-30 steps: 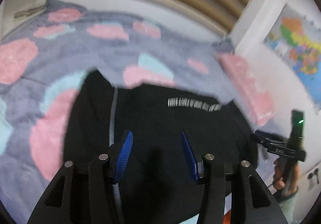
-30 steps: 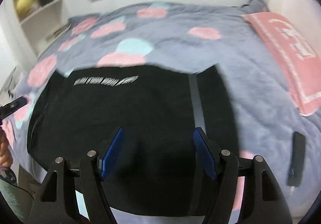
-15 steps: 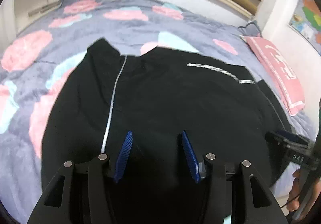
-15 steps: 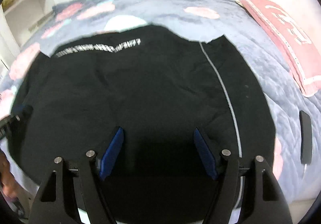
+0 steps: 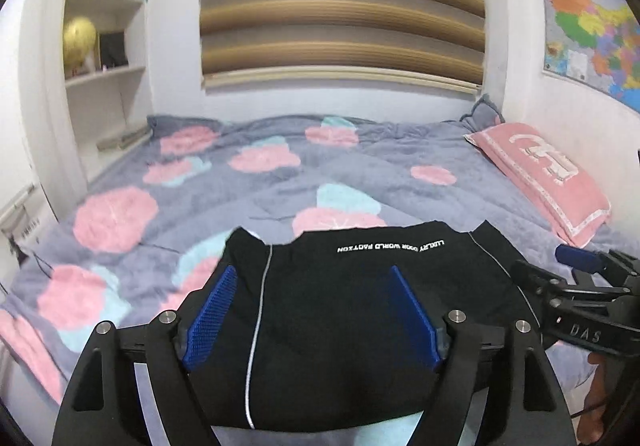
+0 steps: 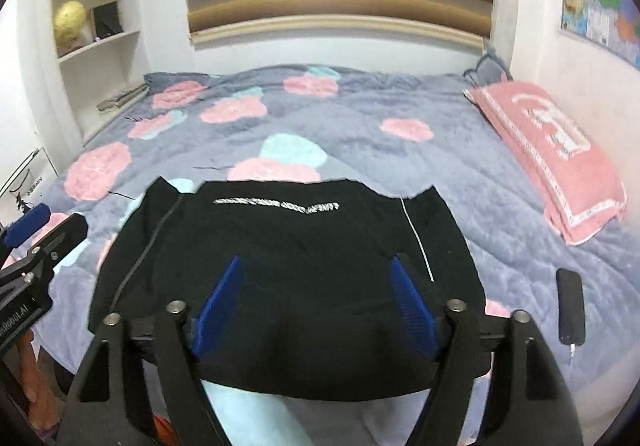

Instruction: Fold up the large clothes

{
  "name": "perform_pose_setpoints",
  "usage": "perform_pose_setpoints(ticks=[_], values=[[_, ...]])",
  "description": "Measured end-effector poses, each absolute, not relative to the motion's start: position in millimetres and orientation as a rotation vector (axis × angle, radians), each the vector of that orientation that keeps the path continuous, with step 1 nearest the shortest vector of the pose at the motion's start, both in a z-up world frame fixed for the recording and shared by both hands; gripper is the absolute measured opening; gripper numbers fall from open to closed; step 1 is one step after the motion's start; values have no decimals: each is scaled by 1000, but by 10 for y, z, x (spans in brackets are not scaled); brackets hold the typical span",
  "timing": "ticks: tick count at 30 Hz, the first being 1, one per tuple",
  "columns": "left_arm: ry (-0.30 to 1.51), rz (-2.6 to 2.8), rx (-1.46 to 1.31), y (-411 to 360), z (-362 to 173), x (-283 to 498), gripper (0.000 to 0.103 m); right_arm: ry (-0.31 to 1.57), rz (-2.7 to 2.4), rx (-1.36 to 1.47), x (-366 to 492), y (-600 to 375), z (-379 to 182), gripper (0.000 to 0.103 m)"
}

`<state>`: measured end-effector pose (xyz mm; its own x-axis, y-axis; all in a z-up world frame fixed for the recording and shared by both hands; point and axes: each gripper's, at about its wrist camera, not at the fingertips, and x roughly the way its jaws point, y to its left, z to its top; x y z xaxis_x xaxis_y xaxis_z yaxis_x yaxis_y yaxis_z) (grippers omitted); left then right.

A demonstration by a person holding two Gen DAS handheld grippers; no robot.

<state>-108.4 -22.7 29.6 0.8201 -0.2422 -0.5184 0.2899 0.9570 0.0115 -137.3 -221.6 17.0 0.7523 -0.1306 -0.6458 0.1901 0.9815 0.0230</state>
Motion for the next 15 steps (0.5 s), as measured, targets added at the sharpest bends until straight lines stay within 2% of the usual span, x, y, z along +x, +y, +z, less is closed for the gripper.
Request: perform_pose_setpoints(ticks=[6, 15], values=[[528, -328, 60, -230, 349, -1277, 80, 661, -168, 57, -1560, -2063, 314, 85], [497, -284, 97, -308, 269, -1362, 80, 726, -166, 94, -1551, -2123, 94, 85]])
